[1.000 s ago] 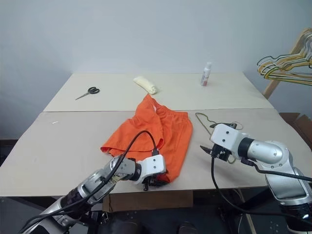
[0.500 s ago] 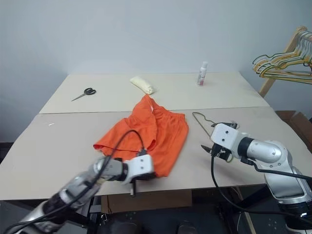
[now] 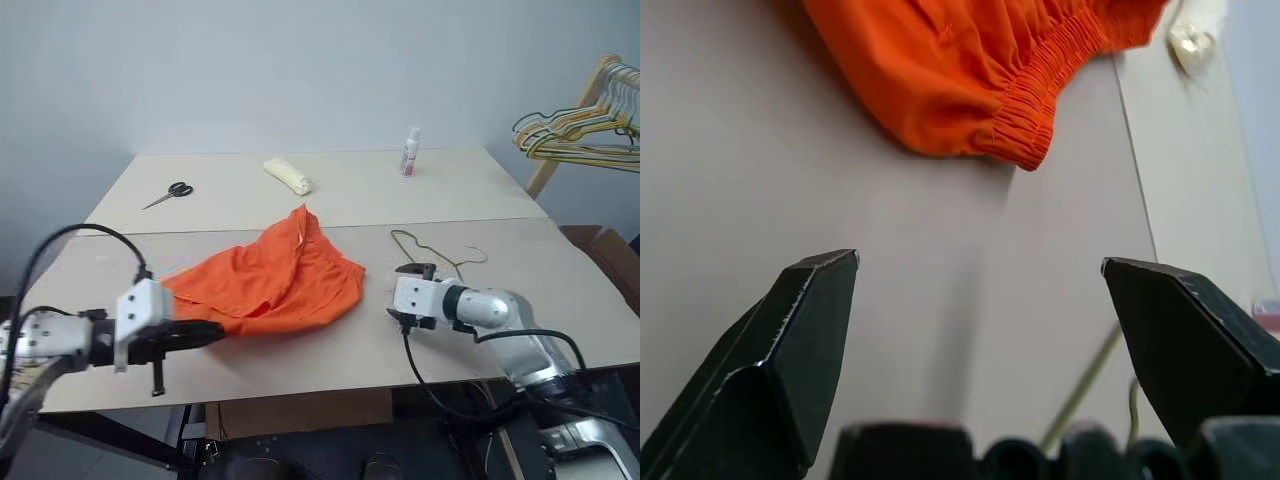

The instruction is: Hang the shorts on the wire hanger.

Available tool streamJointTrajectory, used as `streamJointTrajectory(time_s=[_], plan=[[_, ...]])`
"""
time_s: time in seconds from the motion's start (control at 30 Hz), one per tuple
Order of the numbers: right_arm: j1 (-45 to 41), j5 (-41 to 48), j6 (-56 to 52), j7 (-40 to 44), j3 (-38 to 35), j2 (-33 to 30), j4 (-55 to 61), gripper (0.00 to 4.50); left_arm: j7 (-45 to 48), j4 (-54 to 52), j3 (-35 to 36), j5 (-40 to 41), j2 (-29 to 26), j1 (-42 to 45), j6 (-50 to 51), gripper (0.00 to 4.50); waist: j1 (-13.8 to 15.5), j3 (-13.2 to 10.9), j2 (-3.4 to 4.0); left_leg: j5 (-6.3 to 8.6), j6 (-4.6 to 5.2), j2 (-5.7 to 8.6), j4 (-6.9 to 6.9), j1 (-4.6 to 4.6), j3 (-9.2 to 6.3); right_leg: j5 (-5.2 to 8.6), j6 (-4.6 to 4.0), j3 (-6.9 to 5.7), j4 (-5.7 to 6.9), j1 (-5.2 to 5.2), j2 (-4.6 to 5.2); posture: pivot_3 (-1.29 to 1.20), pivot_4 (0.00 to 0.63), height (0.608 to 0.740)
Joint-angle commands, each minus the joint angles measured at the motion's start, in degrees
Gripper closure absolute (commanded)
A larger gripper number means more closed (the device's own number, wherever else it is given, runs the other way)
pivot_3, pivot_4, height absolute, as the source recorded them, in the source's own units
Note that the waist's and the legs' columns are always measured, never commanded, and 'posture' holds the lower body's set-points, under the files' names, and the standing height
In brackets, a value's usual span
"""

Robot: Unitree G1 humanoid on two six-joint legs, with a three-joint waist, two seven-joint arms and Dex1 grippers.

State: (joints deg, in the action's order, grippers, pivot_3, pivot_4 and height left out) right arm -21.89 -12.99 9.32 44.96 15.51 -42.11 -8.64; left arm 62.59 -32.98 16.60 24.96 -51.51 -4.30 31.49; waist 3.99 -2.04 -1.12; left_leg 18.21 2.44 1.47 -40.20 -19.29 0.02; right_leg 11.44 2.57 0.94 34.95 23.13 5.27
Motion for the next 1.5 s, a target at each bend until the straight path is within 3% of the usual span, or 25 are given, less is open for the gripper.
streamJointTrajectory(time_s=[0.03,0.33,0.57,0.83,1.1,1.23,1.5], plan=[[-4.53,-1.83,6.11,-1.41,1.45,2.5,-4.65,0.0,-0.04,0.7,5.96,2.74,-0.51,0.03,-1.2,4.47,0.17,0.0,0.0,0.0,-0.01,0.01,0.0,0.0,-0.02,0.0,0.0,-0.01,0.0,0.0,0.0,0.23,0.0,0.74],[-11.37,-4.26,16.63,-1.44,6.29,9.37,-16.18,0.0,-1.55,1.09,9.01,4.12,-0.89,-1.73,-1.16,4.47,0.46,0.0,0.0,-0.12,-0.23,0.08,0.28,0.04,-0.09,0.01,-0.05,-0.01,0.01,0.07,0.02,0.26,0.0,0.74],[-15.18,-6.63,20.45,-6.06,7.08,14.0,-24.15,0.0,-2.46,-0.41,10.72,7.1,-1.12,-2.41,-0.09,4.47,0.62,-0.01,0.01,-0.19,-0.36,0.07,0.42,0.09,-0.13,0.06,-0.2,-0.03,0.1,0.14,-0.03,0.27,0.0,0.74],[-17.5,-7.38,23.0,-2.88,8.58,14.15,-29.72,0.0,-3.37,0.78,13.4,8.76,-2.26,-2.08,0.53,4.47,0.96,-0.01,0.01,-0.23,-0.43,0.14,0.47,0.09,-0.2,0.11,-0.27,-0.08,0.14,0.19,-0.03,0.28,0.0,0.74],[-18.08,-3.58,23.15,6.58,7.78,10.58,-28.44,0.0,-6.8,2.65,12.64,6.74,-2.92,-1.22,0.85,4.47,1.54,-0.02,0.03,-0.23,-0.43,0.17,0.48,0.09,-0.22,0.12,-0.29,-0.12,0.14,0.19,-0.04,0.29,0.0,0.74],[-15.28,2.76,20.94,14.08,6.79,8.59,-22.6,0.0,-7.66,3.7,12.16,6.1,-2.94,-0.49,0.48,4.47,1.85,-0.02,0.03,-0.23,-0.42,0.15,0.47,0.06,-0.31,0.12,-0.29,-0.19,0.1,0.16,-0.02,0.29,0.0,0.74],[-14.31,5.04,17.48,13.5,6.72,12.81,-17.68,0.0,-5.8,2.41,14.19,11.36,-1.58,-0.89,0.92,4.47,1.45,-0.03,0.03,-0.22,-0.41,0.01,0.48,0.06,-0.3,0.14,-0.33,-0.18,0.17,0.2,-0.07,0.28,0.0,0.74]])
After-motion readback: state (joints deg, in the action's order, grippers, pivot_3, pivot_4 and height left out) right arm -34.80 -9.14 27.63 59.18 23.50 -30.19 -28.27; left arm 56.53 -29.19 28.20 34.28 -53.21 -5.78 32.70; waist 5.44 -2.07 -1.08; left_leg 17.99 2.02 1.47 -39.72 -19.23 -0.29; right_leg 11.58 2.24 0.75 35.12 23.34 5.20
